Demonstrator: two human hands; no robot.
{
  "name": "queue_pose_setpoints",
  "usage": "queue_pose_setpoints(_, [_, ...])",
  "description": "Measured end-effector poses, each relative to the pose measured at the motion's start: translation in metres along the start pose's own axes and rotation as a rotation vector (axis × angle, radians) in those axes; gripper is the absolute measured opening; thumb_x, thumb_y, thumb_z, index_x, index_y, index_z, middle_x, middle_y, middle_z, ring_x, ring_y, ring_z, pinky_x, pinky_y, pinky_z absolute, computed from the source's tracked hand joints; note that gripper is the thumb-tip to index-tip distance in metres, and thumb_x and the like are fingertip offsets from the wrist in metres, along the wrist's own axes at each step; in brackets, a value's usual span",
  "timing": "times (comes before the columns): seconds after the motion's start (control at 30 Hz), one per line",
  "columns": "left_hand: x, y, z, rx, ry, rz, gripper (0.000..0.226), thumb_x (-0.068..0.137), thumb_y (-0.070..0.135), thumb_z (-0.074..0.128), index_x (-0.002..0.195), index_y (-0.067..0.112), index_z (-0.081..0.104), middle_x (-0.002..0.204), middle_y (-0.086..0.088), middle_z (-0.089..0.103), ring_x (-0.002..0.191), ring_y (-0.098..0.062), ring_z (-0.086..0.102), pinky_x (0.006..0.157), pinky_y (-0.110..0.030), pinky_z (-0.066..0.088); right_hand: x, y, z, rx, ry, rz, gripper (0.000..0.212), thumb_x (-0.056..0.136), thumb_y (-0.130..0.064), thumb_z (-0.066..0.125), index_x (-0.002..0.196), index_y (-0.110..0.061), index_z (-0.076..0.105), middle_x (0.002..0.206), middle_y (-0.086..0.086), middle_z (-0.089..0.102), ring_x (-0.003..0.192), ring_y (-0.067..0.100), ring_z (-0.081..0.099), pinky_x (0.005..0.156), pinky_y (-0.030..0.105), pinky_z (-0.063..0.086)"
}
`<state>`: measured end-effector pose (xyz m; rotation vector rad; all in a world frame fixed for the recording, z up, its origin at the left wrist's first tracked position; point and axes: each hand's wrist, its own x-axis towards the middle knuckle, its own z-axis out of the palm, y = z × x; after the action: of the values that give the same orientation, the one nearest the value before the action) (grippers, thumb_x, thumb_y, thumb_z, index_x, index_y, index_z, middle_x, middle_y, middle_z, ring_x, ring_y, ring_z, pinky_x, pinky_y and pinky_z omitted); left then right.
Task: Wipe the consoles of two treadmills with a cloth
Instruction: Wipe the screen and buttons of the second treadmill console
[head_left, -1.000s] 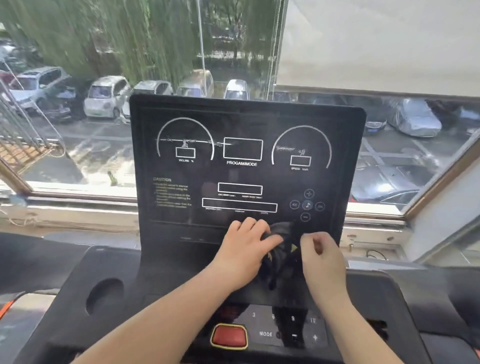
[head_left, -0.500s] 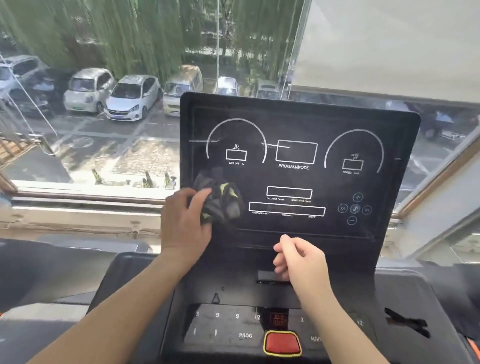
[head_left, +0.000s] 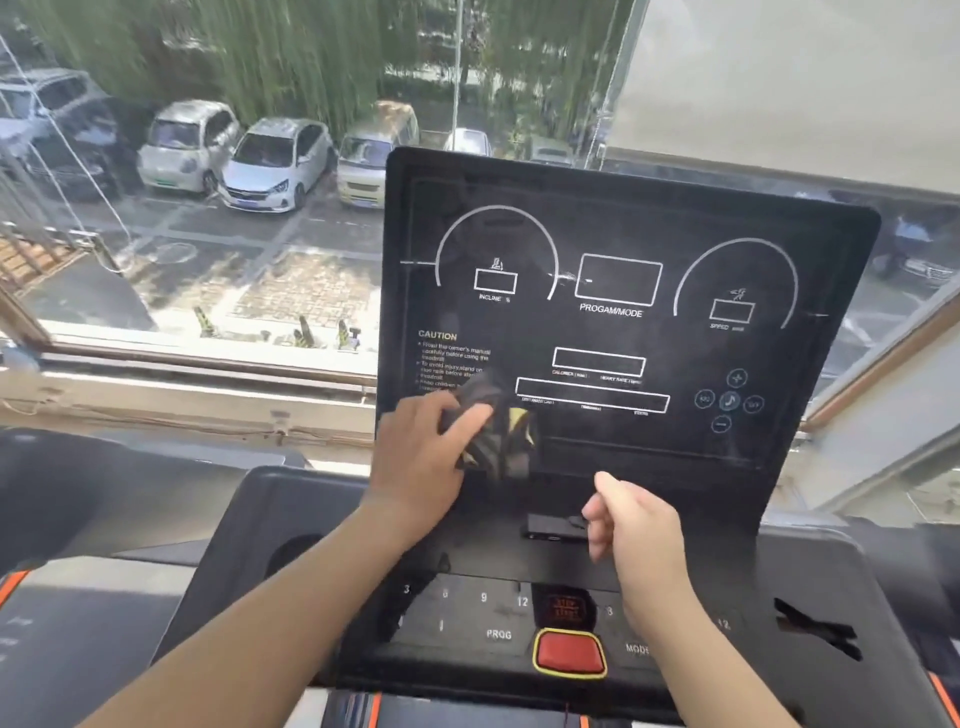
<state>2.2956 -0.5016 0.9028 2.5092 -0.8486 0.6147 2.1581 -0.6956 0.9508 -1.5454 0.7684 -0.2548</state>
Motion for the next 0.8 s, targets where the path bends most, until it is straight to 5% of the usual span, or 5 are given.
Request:
queue_pose_setpoints(0.1, [-0.028, -0.035, -0.012, -0.025, -0.017, -0.189, 0.082, 0.057, 0.003, 0.084, 0.133, 0.021, 0.059, 0.122, -0.016, 0.057, 0.104, -0.040, 0.054, 0.083, -0.051, 0.055, -0.004, 0.008, 0.016, -0.012, -0.073, 0.031, 0.041, 0.103, -0.019, 0.060, 0.065, -0.003, 0.061, 0.053, 0.006, 0.051, 0.045, 0.017, 0.045, 0.049, 0.029, 0.042])
queue_pose_setpoints(0.23, [-0.089, 0.000, 0.003, -0.101, -0.216, -0.467, 0.062, 0.072, 0.021, 0.073, 0.132, 0.023, 0.058, 0.116, -0.008, 0.055, 0.100, -0.032, 0.055, 0.075, -0.046, 0.056, -0.012, 0.024, 0.027, -0.058, -0.144, 0.104, 0.041, 0.104, -0.023, 0.059, 0.068, -0.004, 0.064, 0.053, 0.005, 0.051, 0.046, 0.017, 0.043, 0.048, 0.027, 0.040])
queue_pose_setpoints(0.47, [-0.120, 0.008, -0.012, -0.013, -0.465, -0.082, 0.057, 0.071, 0.038, 0.056, 0.128, 0.033, 0.058, 0.105, -0.001, 0.058, 0.091, -0.029, 0.058, 0.068, -0.042, 0.055, -0.025, 0.051, 0.024, -0.277, -0.223, 0.129, 0.040, 0.107, -0.027, 0.056, 0.077, -0.003, 0.066, 0.055, 0.001, 0.058, 0.046, 0.014, 0.050, 0.046, 0.021, 0.043])
queue_pose_setpoints(0.67, [-0.115, -0.008, -0.010, -0.002, -0.294, -0.480, 0.061, 0.064, 0.020, 0.080, 0.123, 0.022, 0.063, 0.100, -0.009, 0.057, 0.083, -0.034, 0.053, 0.055, -0.040, 0.049, -0.045, 0.063, 0.023, -0.472, -0.288, -0.012, 0.030, 0.104, -0.030, 0.059, 0.079, -0.012, 0.063, 0.061, -0.005, 0.058, 0.049, 0.010, 0.046, 0.053, 0.022, 0.044])
queue_pose_setpoints(0.8, [-0.138, 0.029, -0.011, -0.048, -0.468, -0.113, 0.055, 0.064, 0.039, 0.061, 0.118, 0.028, 0.066, 0.096, -0.002, 0.057, 0.079, -0.029, 0.057, 0.055, -0.038, 0.052, -0.053, 0.070, 0.013, -0.382, -0.178, -0.016, 0.026, 0.104, -0.023, 0.061, 0.083, -0.010, 0.067, 0.068, 0.007, 0.062, 0.054, 0.010, 0.052, 0.055, 0.020, 0.048])
